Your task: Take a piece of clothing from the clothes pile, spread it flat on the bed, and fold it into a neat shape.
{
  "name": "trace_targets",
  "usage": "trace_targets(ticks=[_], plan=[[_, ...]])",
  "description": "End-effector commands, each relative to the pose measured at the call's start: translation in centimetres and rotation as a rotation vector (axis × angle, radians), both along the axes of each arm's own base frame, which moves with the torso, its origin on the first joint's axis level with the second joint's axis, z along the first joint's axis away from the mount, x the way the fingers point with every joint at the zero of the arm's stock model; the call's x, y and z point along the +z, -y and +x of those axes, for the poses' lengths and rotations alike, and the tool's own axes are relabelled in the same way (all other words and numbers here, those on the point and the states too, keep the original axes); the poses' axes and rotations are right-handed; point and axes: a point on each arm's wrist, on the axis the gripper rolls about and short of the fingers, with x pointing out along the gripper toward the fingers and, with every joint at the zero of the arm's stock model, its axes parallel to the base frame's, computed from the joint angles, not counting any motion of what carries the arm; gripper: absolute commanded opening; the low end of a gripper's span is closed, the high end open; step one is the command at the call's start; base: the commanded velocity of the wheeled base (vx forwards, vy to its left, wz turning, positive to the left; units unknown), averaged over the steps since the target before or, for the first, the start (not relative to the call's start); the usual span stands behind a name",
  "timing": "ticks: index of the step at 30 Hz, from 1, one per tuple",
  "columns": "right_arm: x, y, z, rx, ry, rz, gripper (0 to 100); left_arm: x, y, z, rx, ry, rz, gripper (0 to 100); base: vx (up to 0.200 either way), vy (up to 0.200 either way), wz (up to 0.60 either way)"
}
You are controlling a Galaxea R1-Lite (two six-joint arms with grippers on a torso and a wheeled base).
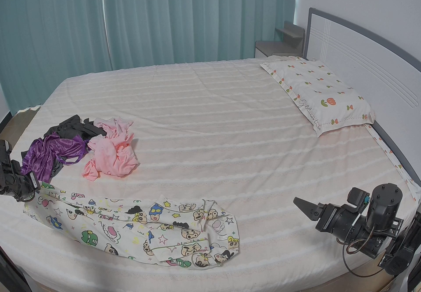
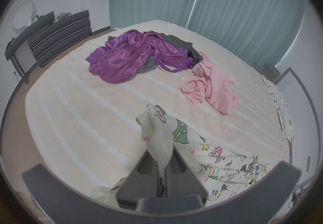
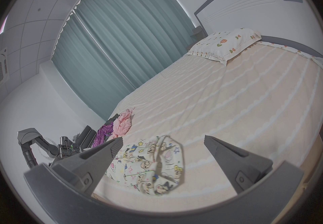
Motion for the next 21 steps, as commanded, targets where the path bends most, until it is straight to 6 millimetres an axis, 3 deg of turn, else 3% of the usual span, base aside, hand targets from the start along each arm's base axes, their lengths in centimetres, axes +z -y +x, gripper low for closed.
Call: trace_targets(ticks=[1,7,8,9,15,21], plan=[[-0.2,0.2,-0.3,0.000,-0.014,-0.010,100,2.9,6.2,0.4,-0.116,0.014,0.040,0,0.000,0.000,0.00],[-0.1,0.2,-0.3,-0.001,-0.010,-0.008,100,3.9,14.9,1.4,-0.174,0.006,0.035,0,0.000,0.000,0.00],[-0.1,0.2,-0.3,-0.001,-0.010,-0.008,100,3.9,15.2,1.4,-0.175,0.004,0.039,0,0.000,0.000,0.00],[-0.1,0.2,-0.4,-0.001,-0.008,-0.007,100,3.8,17.4,1.4,-0.187,0.005,0.053,0,0.000,0.000,0.00],[-0.2,0.2,-0.3,-0.003,-0.014,-0.011,100,3.3,23.7,1.1,-0.283,0.016,0.032,0,0.000,0.000,0.00],[-0.2,0.2,-0.3,-0.003,-0.014,-0.011,100,1.5,28.9,2.4,-0.336,-0.007,0.028,0,0.000,0.000,0.00]])
